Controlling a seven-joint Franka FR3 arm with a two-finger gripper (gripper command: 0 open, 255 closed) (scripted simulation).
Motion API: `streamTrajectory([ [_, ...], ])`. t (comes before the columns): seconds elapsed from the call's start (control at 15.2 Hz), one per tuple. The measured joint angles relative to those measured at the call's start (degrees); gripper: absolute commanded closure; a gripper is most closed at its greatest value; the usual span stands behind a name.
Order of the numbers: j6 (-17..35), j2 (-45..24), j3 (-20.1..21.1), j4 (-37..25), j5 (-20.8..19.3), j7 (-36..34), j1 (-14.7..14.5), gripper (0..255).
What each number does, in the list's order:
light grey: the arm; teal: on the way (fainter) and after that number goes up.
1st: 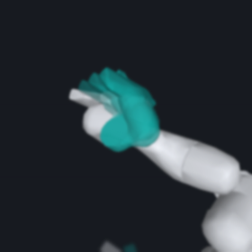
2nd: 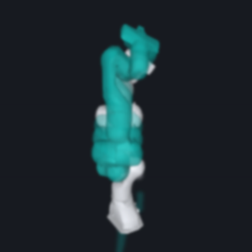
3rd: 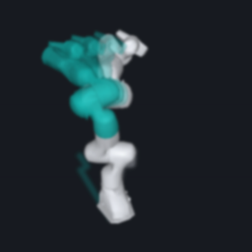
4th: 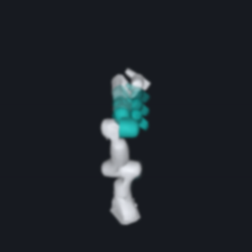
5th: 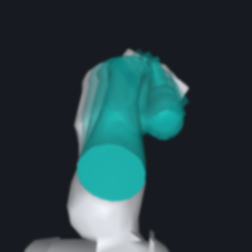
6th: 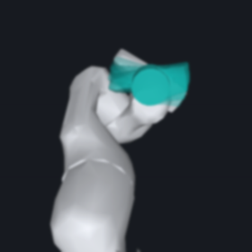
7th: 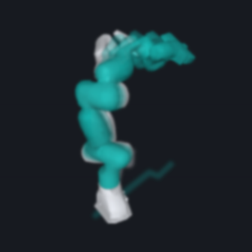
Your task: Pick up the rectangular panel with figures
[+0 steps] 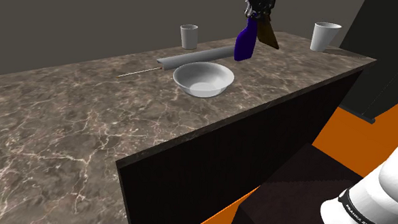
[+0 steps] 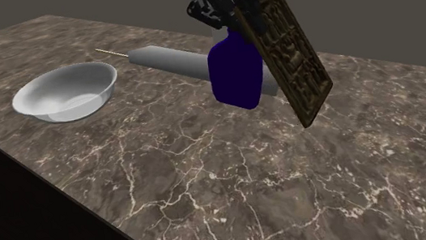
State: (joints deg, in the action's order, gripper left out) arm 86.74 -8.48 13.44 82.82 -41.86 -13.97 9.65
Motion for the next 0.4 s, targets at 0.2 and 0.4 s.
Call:
streamTrajectory([
  [0.2,-1.86,-0.78,0.09,-2.92,-0.28,1.16,-0.31,255],
  [0.4,-3.74,-1.42,0.17,-5.78,-0.59,2.39,-0.63,255],
])
